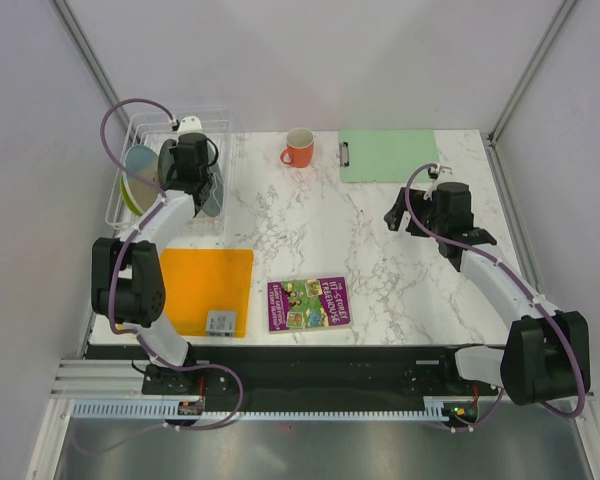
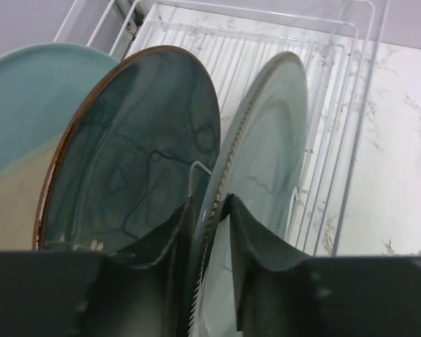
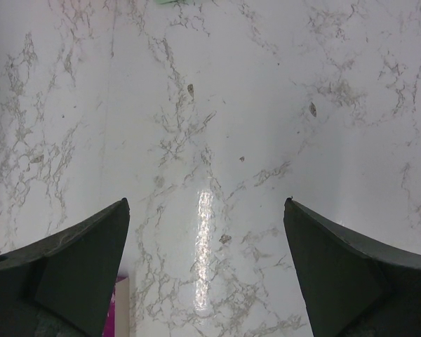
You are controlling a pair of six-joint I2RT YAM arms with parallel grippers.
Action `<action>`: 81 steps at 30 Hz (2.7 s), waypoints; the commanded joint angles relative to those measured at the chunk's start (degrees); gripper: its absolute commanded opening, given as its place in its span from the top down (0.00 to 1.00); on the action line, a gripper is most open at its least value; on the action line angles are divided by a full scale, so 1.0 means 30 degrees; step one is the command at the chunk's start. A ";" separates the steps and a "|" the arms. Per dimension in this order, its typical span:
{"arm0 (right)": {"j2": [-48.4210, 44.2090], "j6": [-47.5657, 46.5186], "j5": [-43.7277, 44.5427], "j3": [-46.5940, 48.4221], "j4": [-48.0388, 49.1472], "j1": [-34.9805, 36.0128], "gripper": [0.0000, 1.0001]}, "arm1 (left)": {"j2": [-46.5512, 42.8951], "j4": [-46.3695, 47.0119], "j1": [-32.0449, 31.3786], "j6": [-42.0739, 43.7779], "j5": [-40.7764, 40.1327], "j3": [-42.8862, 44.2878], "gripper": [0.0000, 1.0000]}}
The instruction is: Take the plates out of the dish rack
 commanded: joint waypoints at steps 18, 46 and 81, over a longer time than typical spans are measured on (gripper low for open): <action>-0.0777 -0.0087 0.0166 -0.0018 -0.0046 0.0018 0.02 | -0.2752 -0.0534 -0.2309 0.4468 -0.5356 0.4434 0.98; -0.3650 0.6885 -0.5694 -0.0953 0.6571 0.3853 0.02 | -1.1103 0.3181 -0.3394 -1.4714 1.8401 -0.6167 0.98; -0.3001 0.8062 -0.5724 -0.1659 0.6877 0.0029 1.00 | -1.1981 0.0208 -0.4185 -1.0222 1.5255 -0.7841 0.41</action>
